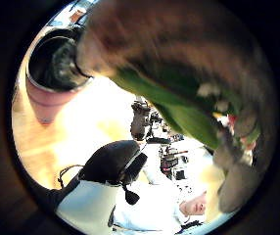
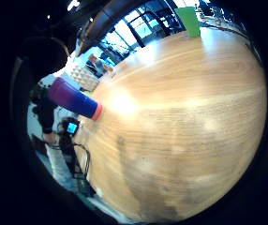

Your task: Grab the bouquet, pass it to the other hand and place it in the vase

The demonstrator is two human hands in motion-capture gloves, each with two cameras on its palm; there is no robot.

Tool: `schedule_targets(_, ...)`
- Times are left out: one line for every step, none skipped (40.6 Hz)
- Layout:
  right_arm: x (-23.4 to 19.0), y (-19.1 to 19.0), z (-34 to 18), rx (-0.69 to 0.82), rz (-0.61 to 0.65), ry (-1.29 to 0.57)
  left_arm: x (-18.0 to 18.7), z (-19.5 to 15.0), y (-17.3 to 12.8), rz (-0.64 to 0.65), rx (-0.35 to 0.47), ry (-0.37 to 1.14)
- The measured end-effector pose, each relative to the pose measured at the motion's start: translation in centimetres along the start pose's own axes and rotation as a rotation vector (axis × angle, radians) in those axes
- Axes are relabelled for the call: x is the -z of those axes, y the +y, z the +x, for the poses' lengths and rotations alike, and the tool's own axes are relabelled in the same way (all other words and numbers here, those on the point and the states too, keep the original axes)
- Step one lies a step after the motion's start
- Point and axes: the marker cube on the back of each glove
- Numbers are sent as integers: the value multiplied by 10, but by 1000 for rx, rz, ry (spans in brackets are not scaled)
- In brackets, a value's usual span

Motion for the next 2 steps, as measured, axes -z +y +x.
schedule_targets(-1, 0, 1, 1, -2, -1, -1, -2, 3, -19, 73, -43)
schedule_targets(-1, 0, 1, 0, -4, -2, -1, -3, 4, -29, 105, -60)
